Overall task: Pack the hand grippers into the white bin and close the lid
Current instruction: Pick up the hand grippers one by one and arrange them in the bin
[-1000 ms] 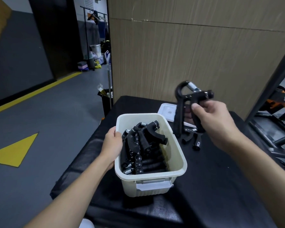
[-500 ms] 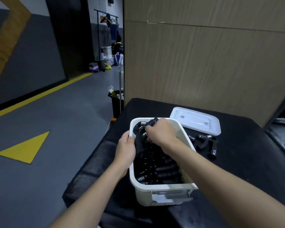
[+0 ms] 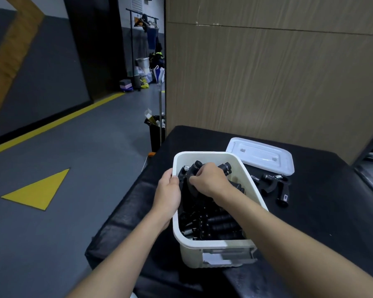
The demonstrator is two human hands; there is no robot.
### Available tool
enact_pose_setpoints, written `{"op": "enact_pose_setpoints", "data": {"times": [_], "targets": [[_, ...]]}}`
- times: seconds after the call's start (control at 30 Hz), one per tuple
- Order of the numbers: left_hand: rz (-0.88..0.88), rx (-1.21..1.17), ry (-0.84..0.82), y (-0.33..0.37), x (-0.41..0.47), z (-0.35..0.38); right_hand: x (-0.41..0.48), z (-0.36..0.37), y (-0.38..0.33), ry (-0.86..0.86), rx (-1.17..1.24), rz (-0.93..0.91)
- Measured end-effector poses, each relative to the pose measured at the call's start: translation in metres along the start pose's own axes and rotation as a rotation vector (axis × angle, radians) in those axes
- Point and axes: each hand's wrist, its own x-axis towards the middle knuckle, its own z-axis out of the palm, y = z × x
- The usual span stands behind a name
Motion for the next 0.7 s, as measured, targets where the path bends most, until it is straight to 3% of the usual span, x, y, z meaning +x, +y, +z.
{"op": "enact_pose_setpoints", "data": {"times": [0.57, 0.7], "targets": [[0.047, 0.103, -0.071, -0.001, -0.001, -0.004, 0.006, -0.018, 0.019, -0.057, 0.056, -0.046], [0.065, 0.205, -0.118, 0.003, 0.002, -0.003, -0.014, -0.038, 0.023, -0.254, -0.162, -0.169]]}}
